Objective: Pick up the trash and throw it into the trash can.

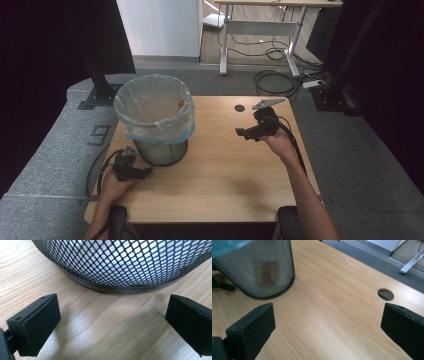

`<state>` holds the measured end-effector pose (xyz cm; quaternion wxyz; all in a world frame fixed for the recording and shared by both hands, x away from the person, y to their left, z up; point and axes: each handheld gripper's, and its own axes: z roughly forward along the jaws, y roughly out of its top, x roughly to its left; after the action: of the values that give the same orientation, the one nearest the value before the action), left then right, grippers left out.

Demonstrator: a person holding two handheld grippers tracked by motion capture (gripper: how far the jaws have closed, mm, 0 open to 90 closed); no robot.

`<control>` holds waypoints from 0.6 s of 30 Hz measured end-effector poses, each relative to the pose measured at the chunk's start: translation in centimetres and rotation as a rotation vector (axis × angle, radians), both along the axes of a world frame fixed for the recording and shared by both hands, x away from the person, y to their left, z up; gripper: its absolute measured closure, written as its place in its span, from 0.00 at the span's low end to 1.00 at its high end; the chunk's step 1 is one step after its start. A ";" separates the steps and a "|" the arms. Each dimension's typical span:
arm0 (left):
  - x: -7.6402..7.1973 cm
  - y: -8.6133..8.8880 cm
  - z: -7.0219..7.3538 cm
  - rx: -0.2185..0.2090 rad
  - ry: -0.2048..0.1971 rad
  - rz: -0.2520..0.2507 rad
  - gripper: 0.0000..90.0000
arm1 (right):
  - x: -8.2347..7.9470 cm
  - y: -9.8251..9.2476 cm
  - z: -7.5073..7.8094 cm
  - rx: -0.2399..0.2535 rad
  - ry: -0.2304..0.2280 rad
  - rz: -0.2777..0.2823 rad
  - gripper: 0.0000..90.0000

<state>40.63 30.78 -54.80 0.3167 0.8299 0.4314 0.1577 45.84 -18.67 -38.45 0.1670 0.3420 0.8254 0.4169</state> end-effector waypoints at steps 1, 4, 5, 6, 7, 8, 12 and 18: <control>0.0 0.0 0.0 0.000 0.000 0.001 0.00 | -0.4 -0.6 -0.6 -0.003 -0.002 -0.012 0.00; 0.0 0.0 0.0 0.000 0.000 0.000 0.00 | -0.9 -1.5 -1.6 -0.009 -0.001 -0.031 0.00; 0.0 0.0 0.0 0.000 0.000 0.001 0.00 | -1.1 -1.8 -1.9 -0.011 0.000 -0.036 0.00; 0.0 0.0 0.0 0.001 0.000 0.001 0.00 | -1.3 -2.1 -2.3 -0.014 -0.002 -0.044 0.00; 0.0 0.0 0.0 0.001 -0.001 0.001 0.00 | -1.5 -2.4 -2.7 -0.023 -0.004 -0.052 0.00; 0.0 0.0 0.0 0.000 -0.001 0.001 0.00 | -1.8 -2.7 -3.2 -0.029 -0.004 -0.059 0.00; 0.0 0.0 0.0 0.000 -0.001 0.002 0.00 | -2.8 -3.9 -5.2 -0.039 -0.004 -0.088 0.00; 0.0 0.0 0.0 0.000 -0.001 0.003 0.00 | -4.1 -5.7 -8.9 -0.022 0.026 -0.142 0.00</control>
<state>40.61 30.77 -54.81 0.3166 0.8293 0.4323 0.1585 41.77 -24.37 -47.36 0.1889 0.4033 0.8058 0.3904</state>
